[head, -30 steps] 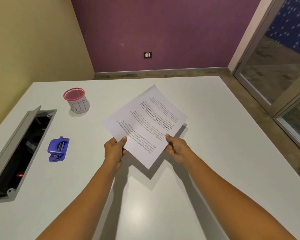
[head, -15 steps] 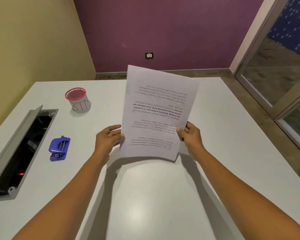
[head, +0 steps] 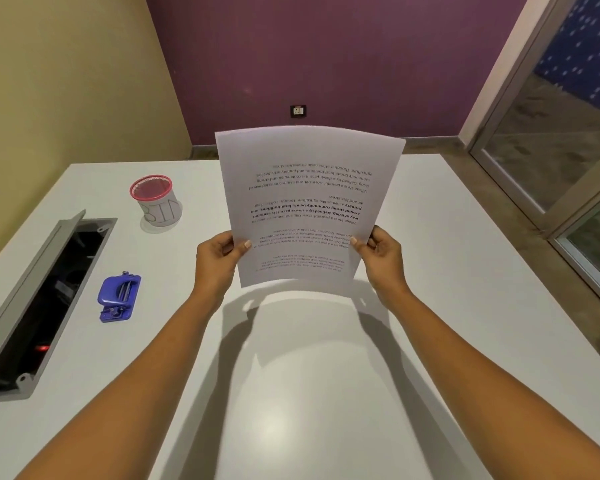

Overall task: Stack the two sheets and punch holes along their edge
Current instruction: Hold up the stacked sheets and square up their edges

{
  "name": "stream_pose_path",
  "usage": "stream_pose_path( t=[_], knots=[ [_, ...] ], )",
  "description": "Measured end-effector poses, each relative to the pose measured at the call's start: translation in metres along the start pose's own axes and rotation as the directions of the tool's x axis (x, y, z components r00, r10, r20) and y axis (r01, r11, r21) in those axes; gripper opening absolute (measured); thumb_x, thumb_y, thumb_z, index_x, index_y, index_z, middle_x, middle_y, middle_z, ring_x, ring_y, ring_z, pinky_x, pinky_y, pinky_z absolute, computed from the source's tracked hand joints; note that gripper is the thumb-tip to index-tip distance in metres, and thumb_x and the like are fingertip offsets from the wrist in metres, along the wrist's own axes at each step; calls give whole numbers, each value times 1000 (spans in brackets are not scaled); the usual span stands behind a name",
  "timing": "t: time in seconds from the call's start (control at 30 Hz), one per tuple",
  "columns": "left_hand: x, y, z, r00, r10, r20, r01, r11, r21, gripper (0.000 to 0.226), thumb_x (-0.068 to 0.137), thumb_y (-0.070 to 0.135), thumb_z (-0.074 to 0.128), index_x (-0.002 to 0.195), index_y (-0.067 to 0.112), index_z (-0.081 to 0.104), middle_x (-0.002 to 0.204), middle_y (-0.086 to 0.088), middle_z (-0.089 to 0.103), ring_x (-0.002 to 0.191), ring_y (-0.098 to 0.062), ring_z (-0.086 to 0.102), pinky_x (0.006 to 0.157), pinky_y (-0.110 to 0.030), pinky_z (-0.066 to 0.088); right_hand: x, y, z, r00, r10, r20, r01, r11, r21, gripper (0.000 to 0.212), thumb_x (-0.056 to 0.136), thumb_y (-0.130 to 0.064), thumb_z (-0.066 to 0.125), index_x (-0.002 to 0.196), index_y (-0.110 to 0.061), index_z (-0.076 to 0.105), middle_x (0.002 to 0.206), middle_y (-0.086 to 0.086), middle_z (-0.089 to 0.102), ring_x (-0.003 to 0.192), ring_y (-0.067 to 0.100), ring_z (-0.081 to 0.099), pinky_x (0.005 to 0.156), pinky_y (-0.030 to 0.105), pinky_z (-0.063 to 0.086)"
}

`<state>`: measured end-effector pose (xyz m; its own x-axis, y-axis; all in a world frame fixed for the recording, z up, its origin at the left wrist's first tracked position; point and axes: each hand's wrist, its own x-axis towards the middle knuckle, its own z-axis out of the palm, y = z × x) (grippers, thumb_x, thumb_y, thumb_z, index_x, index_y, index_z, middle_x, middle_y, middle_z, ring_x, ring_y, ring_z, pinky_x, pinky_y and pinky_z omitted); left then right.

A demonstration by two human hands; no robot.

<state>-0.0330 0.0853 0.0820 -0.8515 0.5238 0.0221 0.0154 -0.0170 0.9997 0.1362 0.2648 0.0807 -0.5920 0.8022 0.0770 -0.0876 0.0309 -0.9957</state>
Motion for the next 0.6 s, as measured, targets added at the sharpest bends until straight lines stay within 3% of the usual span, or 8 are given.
stream_pose_path(
  t=[0.2, 0.4, 0.6],
  knots=[
    [-6, -13, 2, 999, -42, 29, 41, 999, 29, 25, 86, 3, 58, 108, 14, 63, 105, -1, 66, 82, 1, 64, 70, -10, 51, -6, 17, -1, 998, 57, 4, -57, 995, -79, 24, 87, -6, 59, 110, -11, 61, 102, -4, 64, 86, -3, 61, 65, 5, 50],
    [-2, -4, 2, 1000, -2, 16, 2, 1000, 6, 23, 86, 2, 57, 104, 14, 65, 89, 9, 68, 72, 7, 66, 67, -7, 50, -3, 11, -2, 999, 27, -45, -28, 999, -41, 18, 87, -4, 59, 102, -12, 63, 95, -7, 66, 75, -11, 64, 65, 4, 50],
    [-6, -11, 1, 999, -44, 22, 44, 999, 7, 22, 84, 3, 61, 105, 11, 65, 90, 7, 68, 72, 8, 66, 63, -5, 48, -8, 17, -5, 999, 44, 13, -43, 997, -65, 19, 85, -4, 61, 101, -14, 61, 104, 1, 66, 94, 13, 64, 77, 14, 53]
  ],
)
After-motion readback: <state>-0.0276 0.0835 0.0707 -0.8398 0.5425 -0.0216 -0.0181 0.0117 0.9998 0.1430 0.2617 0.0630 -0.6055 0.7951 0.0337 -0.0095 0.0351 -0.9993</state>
